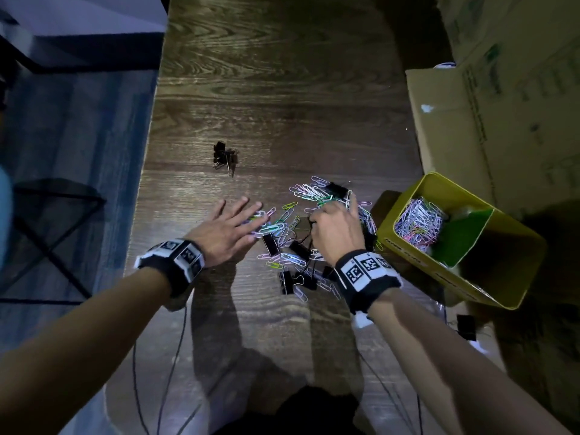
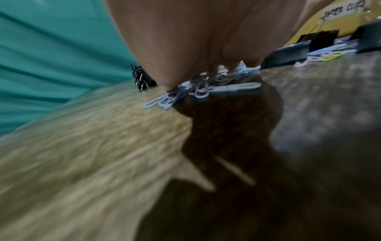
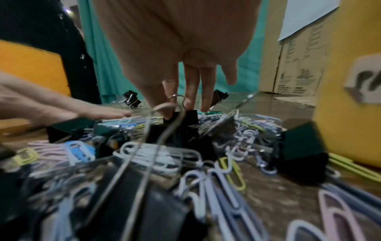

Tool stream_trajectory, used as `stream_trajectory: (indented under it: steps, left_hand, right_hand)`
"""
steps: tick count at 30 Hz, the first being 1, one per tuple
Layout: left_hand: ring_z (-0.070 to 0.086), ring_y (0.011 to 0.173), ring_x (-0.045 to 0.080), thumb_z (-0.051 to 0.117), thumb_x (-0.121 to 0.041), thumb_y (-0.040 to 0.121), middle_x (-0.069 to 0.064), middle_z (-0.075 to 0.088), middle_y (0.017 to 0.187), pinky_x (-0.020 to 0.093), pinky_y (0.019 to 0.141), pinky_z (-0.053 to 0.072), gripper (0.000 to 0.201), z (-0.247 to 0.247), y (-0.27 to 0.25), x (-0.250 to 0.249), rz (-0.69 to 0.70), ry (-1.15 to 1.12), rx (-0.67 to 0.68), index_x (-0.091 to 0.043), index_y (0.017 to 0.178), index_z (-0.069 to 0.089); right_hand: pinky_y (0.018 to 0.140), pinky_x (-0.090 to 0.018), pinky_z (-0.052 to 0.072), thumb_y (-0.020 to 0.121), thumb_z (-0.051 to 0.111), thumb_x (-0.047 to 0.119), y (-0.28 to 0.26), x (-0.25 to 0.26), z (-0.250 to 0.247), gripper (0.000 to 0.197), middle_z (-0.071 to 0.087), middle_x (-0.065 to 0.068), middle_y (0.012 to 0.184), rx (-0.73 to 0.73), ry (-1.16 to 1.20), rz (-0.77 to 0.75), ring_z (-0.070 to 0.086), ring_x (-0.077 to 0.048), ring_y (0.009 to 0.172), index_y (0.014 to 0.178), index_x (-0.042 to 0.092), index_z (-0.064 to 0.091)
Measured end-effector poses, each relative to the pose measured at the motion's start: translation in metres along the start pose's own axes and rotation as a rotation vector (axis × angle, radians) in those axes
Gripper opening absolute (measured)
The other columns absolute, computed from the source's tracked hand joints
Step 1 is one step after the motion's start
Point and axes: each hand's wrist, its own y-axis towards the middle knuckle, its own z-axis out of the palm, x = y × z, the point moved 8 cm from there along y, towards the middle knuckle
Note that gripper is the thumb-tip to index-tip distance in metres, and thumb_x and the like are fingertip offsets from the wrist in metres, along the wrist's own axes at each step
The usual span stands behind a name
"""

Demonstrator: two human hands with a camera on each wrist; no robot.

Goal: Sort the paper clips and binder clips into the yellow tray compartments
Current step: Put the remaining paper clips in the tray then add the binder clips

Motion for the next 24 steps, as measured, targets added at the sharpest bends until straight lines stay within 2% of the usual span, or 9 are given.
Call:
stream_trajectory:
  steps: [3,5,8,11,13,16,18,21,24]
  left_hand:
    - [-0.009,0.143,0.017,-0.011,-0.064,0.085,-0.013,-0.008,0.153,0.053,0.115,0.002,0.059,0.008,-0.02,-0.003,-0.022,-0.042,-0.012,-0.046,0.141,-0.006]
    - [-0.01,0.143,0.016,-0.013,-0.064,0.084,-0.014,-0.009,0.154,0.054,0.115,0.002,0.058,0.005,-0.019,-0.006,-0.053,-0.063,-0.036,-0.047,0.14,-0.01]
    - [-0.01,0.144,0.018,0.003,-0.055,0.093,-0.012,-0.011,0.155,0.056,0.114,0.003,0.053,-0.015,0.0,-0.018,-0.049,-0.065,-0.08,-0.042,0.142,-0.009]
    - [-0.013,0.144,0.019,0.021,-0.035,0.099,-0.011,-0.012,0.156,0.057,0.113,-0.001,0.052,-0.024,0.023,-0.033,0.018,-0.042,-0.021,-0.041,0.144,-0.004]
    - [-0.014,0.144,0.02,0.017,-0.037,0.099,-0.011,-0.01,0.156,0.059,0.113,-0.003,0.049,-0.019,0.03,-0.035,0.049,-0.018,0.037,-0.041,0.145,-0.001]
    - [-0.015,0.143,0.017,-0.005,-0.056,0.09,-0.013,-0.009,0.155,0.057,0.113,-0.005,0.055,-0.008,0.023,-0.03,0.087,-0.026,0.029,-0.043,0.144,-0.001]
    - [-0.018,0.141,0.014,-0.015,-0.061,0.083,-0.014,-0.013,0.152,0.052,0.113,-0.008,0.061,0.001,0.009,-0.026,0.102,-0.02,0.014,-0.044,0.141,-0.007]
    - [-0.02,0.139,0.017,-0.015,-0.057,0.084,-0.015,-0.016,0.15,0.053,0.114,-0.008,0.058,0.015,-0.016,-0.029,0.089,0.04,0.013,-0.042,0.14,-0.012]
    - [-0.019,0.14,0.02,-0.006,-0.054,0.089,-0.017,-0.012,0.151,0.052,0.113,-0.01,0.055,0.028,-0.038,-0.045,0.129,0.034,0.012,-0.043,0.143,-0.005]
  right_hand:
    - [0.115,-0.053,0.003,0.085,0.054,0.025,-0.001,-0.003,-0.007,0.028,0.062,-0.007,0.111,-0.05,0.02,0.037,0.052,-0.026,0.113,0.106,0.015,0.069]
    - [0.114,-0.052,0.01,0.087,0.055,0.035,-0.005,0.018,-0.009,0.032,0.061,-0.008,0.112,-0.086,0.055,-0.028,0.053,-0.027,0.112,0.108,0.015,0.068]
    - [0.108,-0.052,0.028,0.079,0.063,0.046,-0.017,0.062,0.003,0.036,0.064,-0.007,0.101,-0.067,0.034,-0.184,0.056,-0.029,0.103,0.097,0.015,0.07]
    - [0.101,-0.05,0.038,0.065,0.076,0.044,-0.021,0.077,0.017,0.037,0.068,-0.009,0.091,0.005,-0.003,-0.17,0.06,-0.031,0.097,0.088,0.015,0.072]
    - [0.098,-0.046,0.038,0.062,0.079,0.038,-0.023,0.073,0.019,0.033,0.07,-0.009,0.086,0.02,-0.044,-0.126,0.062,-0.031,0.093,0.083,0.013,0.072]
    - [0.099,-0.047,0.039,0.064,0.073,0.023,-0.028,0.065,0.018,0.024,0.07,-0.012,0.086,0.0,-0.076,-0.117,0.061,-0.032,0.092,0.083,0.007,0.072]
    - [0.1,-0.049,0.04,0.063,0.072,0.019,-0.031,0.051,0.015,0.025,0.07,-0.014,0.088,0.002,-0.061,-0.071,0.062,-0.031,0.09,0.083,0.005,0.073]
    - [0.104,-0.051,0.035,0.066,0.07,0.013,-0.033,0.029,0.012,0.02,0.068,-0.015,0.081,-0.002,-0.063,0.023,0.062,-0.032,0.088,0.082,0.001,0.073]
    - [0.107,-0.05,0.031,0.072,0.068,0.015,-0.031,0.016,0.009,0.021,0.067,-0.016,0.087,-0.004,-0.051,0.087,0.061,-0.032,0.093,0.087,0.001,0.071]
